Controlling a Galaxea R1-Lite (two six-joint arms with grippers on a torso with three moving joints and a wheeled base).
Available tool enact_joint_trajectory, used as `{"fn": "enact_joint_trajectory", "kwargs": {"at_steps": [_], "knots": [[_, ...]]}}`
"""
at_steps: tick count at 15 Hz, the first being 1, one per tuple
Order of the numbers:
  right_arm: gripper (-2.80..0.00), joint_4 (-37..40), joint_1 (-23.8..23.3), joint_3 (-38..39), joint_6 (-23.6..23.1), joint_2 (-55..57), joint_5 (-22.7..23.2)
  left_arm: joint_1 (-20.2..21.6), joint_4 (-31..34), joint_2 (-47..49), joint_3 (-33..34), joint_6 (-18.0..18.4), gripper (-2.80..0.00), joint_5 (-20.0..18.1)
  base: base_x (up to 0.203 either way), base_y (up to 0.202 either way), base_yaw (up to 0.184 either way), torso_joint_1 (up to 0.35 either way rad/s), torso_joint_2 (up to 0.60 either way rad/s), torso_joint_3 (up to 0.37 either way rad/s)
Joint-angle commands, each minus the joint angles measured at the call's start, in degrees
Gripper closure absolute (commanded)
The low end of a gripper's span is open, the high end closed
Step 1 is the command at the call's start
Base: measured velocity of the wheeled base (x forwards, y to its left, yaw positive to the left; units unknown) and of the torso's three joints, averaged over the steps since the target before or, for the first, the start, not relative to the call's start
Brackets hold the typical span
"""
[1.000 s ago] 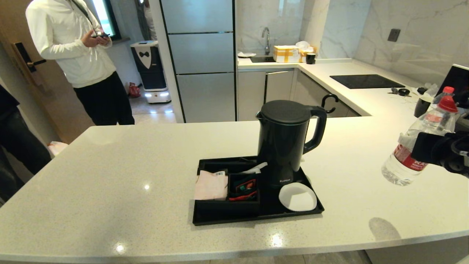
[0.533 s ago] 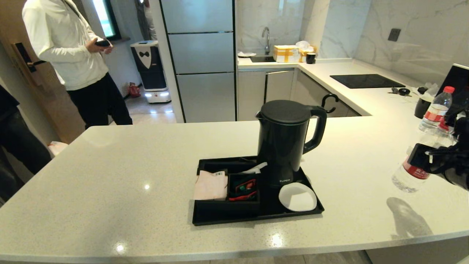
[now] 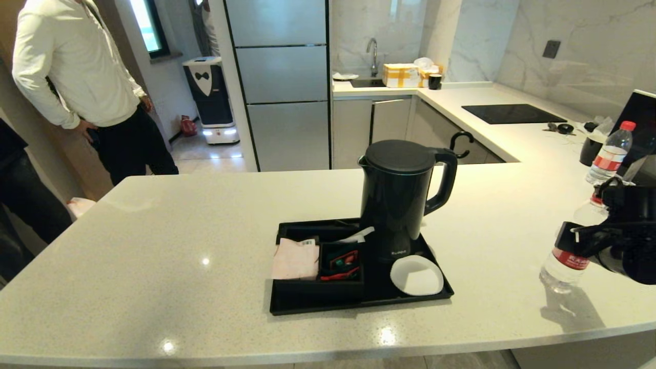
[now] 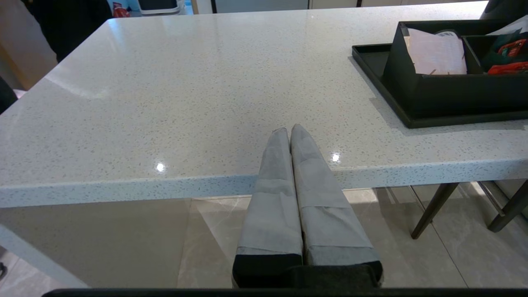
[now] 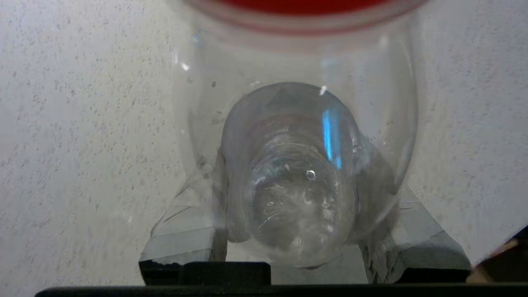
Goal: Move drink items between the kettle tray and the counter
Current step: Place it on the right
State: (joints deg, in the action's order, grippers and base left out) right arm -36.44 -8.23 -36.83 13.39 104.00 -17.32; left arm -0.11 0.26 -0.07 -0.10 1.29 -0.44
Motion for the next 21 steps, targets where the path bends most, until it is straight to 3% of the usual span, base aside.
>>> {"fn": "enact_joint_trajectory", "kwargs": {"at_steps": [1, 4, 11, 12, 21], "knots": [[0.00, -3.75, 0.24, 0.85, -0.14, 3.66, -0.01, 0.02, 0.00, 0.07, 0.01, 0.03, 0.00, 0.00, 0.000, 0.000, 0.000, 0.000, 0.00, 0.000], [0.00, -7.42, 0.76, 2.02, -0.47, 6.48, 0.01, 0.02, 0.00, 0.07, 0.01, 0.03, 0.00, 0.00, 0.000, 0.000, 0.000, 0.000, 0.00, 0.000], [0.00, -7.40, 1.25, 2.01, -0.36, 4.84, 0.03, 0.02, 0.00, 0.07, 0.01, 0.03, 0.00, 0.00, 0.000, 0.000, 0.000, 0.000, 0.00, 0.000], [-2.80, -7.42, 1.29, 2.02, -0.29, 4.64, 0.01, 0.02, 0.00, 0.07, 0.01, 0.03, 0.00, 0.00, 0.000, 0.000, 0.000, 0.000, 0.00, 0.000], [-2.80, -7.07, 1.46, 3.34, -0.55, 2.35, 0.80, 0.02, 0.09, 0.07, 0.01, 0.03, 0.00, 0.00, 0.000, 0.000, 0.000, 0.000, 0.00, 0.000]]}}
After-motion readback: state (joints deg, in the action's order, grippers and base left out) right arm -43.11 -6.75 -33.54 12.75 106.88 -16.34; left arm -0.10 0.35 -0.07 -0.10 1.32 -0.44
